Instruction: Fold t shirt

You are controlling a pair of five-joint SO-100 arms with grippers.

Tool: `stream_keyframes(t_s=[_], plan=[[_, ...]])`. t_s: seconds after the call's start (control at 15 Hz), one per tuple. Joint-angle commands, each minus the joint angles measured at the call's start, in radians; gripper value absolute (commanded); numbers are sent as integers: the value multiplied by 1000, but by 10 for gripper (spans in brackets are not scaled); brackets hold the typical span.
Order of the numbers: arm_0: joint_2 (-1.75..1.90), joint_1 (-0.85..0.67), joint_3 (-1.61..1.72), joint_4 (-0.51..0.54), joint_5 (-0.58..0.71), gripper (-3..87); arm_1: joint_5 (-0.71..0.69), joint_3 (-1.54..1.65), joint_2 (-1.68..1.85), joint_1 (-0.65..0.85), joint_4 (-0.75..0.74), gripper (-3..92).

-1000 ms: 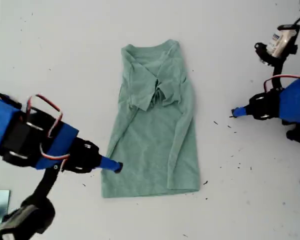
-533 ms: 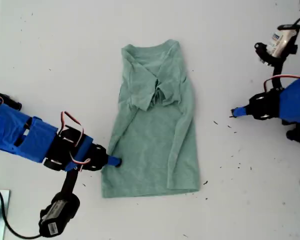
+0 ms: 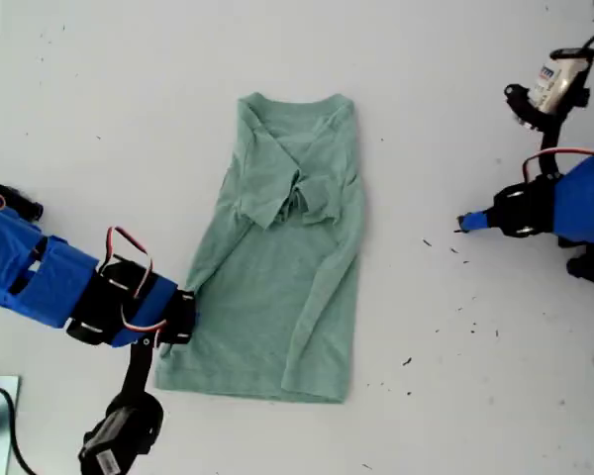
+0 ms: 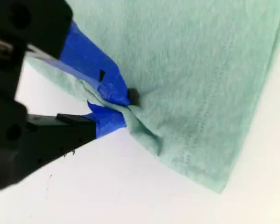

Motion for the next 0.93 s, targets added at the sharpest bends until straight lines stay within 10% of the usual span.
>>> stream_keyframes(t_s=[0.0,0.33,0.87], plan=[[91,21,-63,57,-54,-1,-8,41,17,-12,5,24],[149,-72,-362,383,15,-1,-6,41,20,-12,5,24],[-256,-114,-773,173,202,-1,-6,41,20,-14,5,24]])
